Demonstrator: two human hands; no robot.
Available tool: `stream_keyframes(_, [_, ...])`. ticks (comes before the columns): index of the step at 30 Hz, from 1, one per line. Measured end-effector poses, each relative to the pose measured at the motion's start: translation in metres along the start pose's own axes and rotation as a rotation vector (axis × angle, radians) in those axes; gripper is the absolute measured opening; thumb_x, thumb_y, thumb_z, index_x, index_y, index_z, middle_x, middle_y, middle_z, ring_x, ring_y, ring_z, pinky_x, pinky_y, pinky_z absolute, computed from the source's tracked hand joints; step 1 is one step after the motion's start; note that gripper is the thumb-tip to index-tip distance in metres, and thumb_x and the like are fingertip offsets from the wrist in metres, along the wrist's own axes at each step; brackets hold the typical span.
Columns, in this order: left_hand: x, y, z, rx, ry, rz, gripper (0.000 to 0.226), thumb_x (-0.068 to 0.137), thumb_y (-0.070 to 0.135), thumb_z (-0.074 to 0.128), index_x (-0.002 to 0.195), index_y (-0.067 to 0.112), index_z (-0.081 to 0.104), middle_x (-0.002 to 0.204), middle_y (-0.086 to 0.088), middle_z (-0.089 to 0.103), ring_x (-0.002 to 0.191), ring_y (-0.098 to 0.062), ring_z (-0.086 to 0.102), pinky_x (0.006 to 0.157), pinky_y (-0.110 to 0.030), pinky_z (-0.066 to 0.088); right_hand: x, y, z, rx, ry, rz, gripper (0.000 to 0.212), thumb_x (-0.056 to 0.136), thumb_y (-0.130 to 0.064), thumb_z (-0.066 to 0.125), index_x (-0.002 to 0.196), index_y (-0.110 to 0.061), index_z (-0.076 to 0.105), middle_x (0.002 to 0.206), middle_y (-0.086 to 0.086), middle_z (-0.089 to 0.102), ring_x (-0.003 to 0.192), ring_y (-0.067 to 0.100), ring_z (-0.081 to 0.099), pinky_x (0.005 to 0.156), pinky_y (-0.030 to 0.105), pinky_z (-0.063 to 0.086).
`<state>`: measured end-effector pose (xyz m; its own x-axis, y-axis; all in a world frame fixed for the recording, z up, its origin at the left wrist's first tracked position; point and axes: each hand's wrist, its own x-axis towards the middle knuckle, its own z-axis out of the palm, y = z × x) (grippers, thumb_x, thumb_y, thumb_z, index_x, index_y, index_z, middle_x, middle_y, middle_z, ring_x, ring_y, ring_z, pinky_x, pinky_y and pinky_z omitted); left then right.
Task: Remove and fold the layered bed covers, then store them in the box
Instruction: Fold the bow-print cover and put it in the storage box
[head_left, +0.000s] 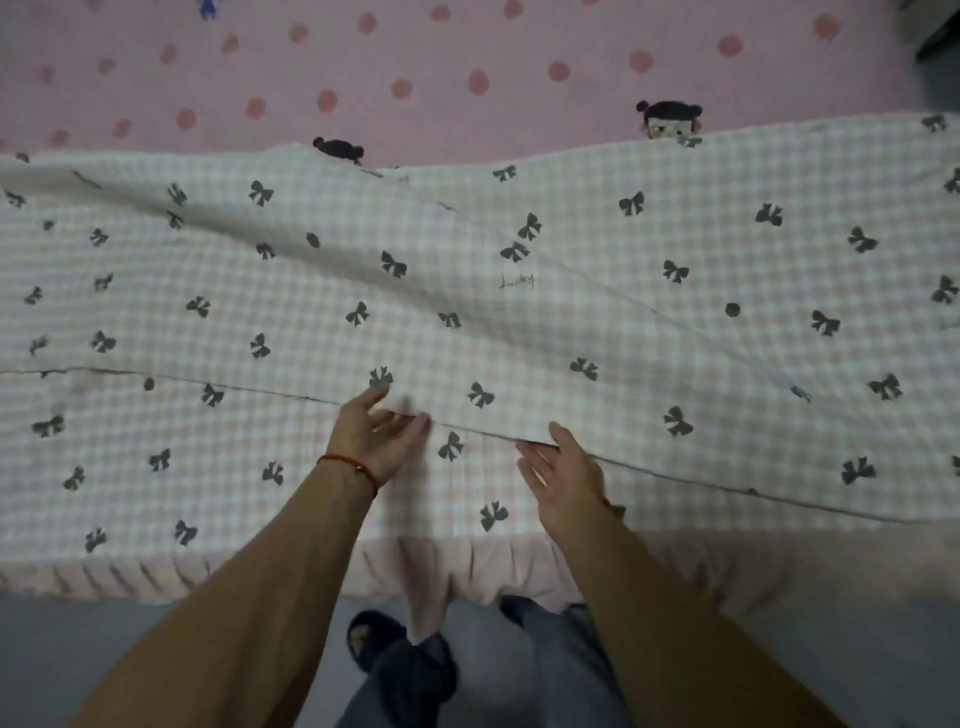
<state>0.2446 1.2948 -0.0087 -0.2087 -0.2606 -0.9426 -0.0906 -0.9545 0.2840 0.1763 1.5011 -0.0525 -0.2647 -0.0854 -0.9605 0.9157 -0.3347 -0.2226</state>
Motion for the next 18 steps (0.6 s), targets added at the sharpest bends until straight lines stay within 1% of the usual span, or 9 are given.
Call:
stream_keyframes(2, [0.026,0.008,-0.001,0.099,-0.004,0.009,0.027,0.097,0.032,0.064,0.1,0.005,0.06,0.08,-0.01,0.055,0.072,-0.02,0.056,0.076,-0.031,0.06,0.004,0.003,-0.004,0.079,0.0,-0.035,0.017,0.098,-0.018,0.066,0.111,-0.007,0.066,0.108,0.016,0.072,0.093,0.028,0.074,0.078,0.036,0.058])
stream_keyframes(3, [0.034,0.01,-0.007,0.144,0.005,0.039,0.027,0.097,0.034,0.063,0.101,0.008,0.063,0.076,-0.007,0.056,0.066,-0.017,0.055,0.063,-0.027,0.06,0.004,0.003,-0.006,0.092,-0.006,-0.046,0.016,0.098,-0.016,0.065,0.111,-0.006,0.066,0.108,0.017,0.072,0.095,0.029,0.074,0.079,0.036,0.058])
stream_keyframes(4, [0.04,0.009,-0.016,0.176,0.002,0.072,0.027,0.098,0.033,0.063,0.105,0.007,0.064,0.08,-0.008,0.062,0.069,-0.018,0.059,0.058,-0.026,0.06,0.002,0.005,-0.01,0.095,-0.016,-0.059,0.015,0.098,-0.013,0.064,0.11,-0.005,0.065,0.109,0.018,0.071,0.096,0.03,0.073,0.079,0.036,0.058])
stream_keyframes(6, [0.041,0.005,-0.049,0.215,0.01,0.13,0.034,0.099,0.027,0.061,0.12,0.0,0.064,0.105,-0.014,0.072,0.087,-0.023,0.07,0.064,-0.031,0.062,-0.001,0.012,-0.02,0.066,-0.008,-0.072,0.017,0.096,-0.008,0.065,0.111,0.0,0.065,0.111,0.023,0.068,0.097,0.032,0.071,0.072,0.035,0.06])
stream_keyframes(7, [0.032,0.001,-0.07,0.277,0.039,0.131,0.037,0.098,0.026,0.062,0.123,-0.002,0.062,0.11,-0.017,0.072,0.086,-0.024,0.071,0.066,-0.031,0.063,-0.006,0.02,-0.027,0.039,0.021,-0.088,0.02,0.094,-0.004,0.066,0.113,0.003,0.064,0.113,0.025,0.067,0.096,0.032,0.071,0.068,0.033,0.061])
stream_keyframes(10, [0.01,-0.012,-0.131,0.49,0.142,0.153,0.037,0.094,0.025,0.068,0.111,-0.007,0.058,0.098,-0.024,0.069,0.065,-0.021,0.073,0.061,-0.029,0.062,-0.013,0.047,-0.047,-0.001,0.086,-0.118,0.024,0.092,-0.004,0.066,0.114,0.004,0.065,0.111,0.025,0.071,0.091,0.032,0.072,0.063,0.033,0.061])
stream_keyframes(13, [0.003,-0.024,-0.161,0.613,0.18,0.17,0.028,0.088,0.023,0.074,0.095,0.005,0.054,0.093,-0.025,0.07,0.067,-0.023,0.075,0.055,-0.026,0.06,-0.017,0.071,-0.064,-0.06,0.163,-0.162,0.016,0.09,-0.01,0.068,0.102,0.001,0.069,0.099,0.022,0.074,0.085,0.034,0.072,0.067,0.038,0.06])
stream_keyframes(15, [0.001,-0.031,-0.167,0.605,0.189,0.167,0.027,0.088,0.018,0.075,0.087,0.005,0.051,0.093,-0.025,0.071,0.069,-0.025,0.075,0.058,-0.03,0.062,-0.02,0.083,-0.074,-0.147,0.204,-0.213,0.013,0.093,-0.012,0.067,0.098,0.0,0.07,0.091,0.02,0.075,0.078,0.033,0.072,0.069,0.04,0.06])
stream_keyframes(18, [-0.001,-0.04,-0.165,0.599,0.225,0.232,0.028,0.09,0.013,0.074,0.075,0.008,0.051,0.085,-0.024,0.072,0.065,-0.025,0.074,0.061,-0.033,0.063,-0.02,0.087,-0.076,-0.242,0.266,-0.289,0.02,0.097,-0.015,0.064,0.096,0.004,0.07,0.072,0.014,0.075,0.063,0.029,0.071,0.065,0.04,0.06])
